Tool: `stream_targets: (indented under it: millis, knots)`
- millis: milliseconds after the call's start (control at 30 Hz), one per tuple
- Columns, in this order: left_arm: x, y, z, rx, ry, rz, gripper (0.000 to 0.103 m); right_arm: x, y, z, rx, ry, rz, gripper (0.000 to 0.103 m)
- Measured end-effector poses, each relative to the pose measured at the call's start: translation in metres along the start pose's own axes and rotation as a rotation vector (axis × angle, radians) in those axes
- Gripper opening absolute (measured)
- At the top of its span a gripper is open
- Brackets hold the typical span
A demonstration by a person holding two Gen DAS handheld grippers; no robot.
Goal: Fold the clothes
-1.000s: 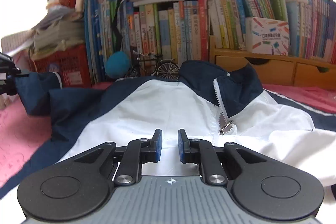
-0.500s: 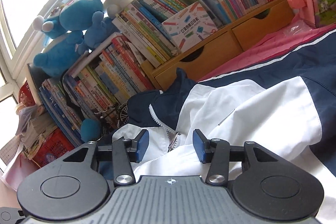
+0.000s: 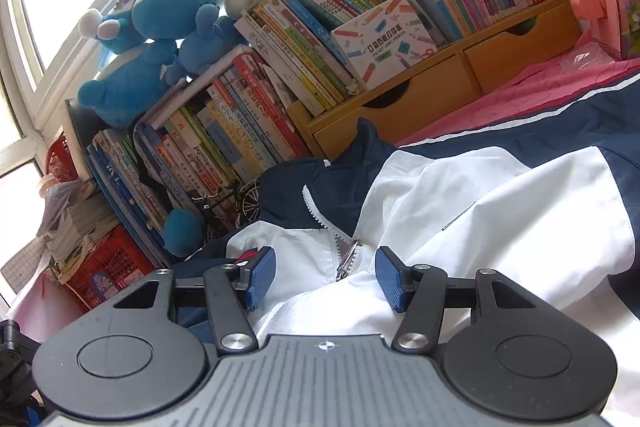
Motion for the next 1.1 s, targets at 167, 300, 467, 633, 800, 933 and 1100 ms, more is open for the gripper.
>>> stream_targets:
  millis: [167, 300, 467, 633, 800, 933, 1100]
  knots:
    - [0.020, 0.004, 0.033, -0.074, 0.323, 0.032, 0.071, 0.000, 0.001, 0.002, 0.005, 0.017, -0.007, 0.056]
    - [0.031, -0.002, 0.055, -0.066, 0.543, 0.069, 0.073, 0.000, 0.002, 0.004, 0.008, 0.037, -0.010, 0.056]
    - [0.016, 0.001, 0.032, -0.019, 0.309, 0.085, 0.074, 0.000, 0.002, 0.004, -0.001, 0.031, -0.023, 0.056]
    - [0.000, 0.004, 0.010, 0.026, 0.075, 0.100, 0.074, 0.008, 0.006, -0.021, -0.029, -0.133, -0.061, 0.056]
    - [-0.022, 0.008, 0.011, 0.072, -0.006, 0.134, 0.074, 0.013, 0.010, -0.031, -0.023, -0.193, -0.114, 0.056]
    - [-0.040, 0.020, 0.048, 0.136, 0.075, 0.132, 0.074, 0.017, 0.014, -0.032, -0.003, -0.210, -0.149, 0.056]
    - [-0.043, 0.033, 0.121, 0.294, 0.286, 0.085, 0.076, 0.017, 0.016, -0.023, -0.014, -0.160, -0.166, 0.057]
Point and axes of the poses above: each gripper's, at about its wrist camera, not at the fingertips, and y roughly the way its jaws point, z to its right, x to its underside, the point moved 6 cm from there along y, roughly the way its jaws point, and after that the axes turned 3 degrees about y, right-handed, at the moved point
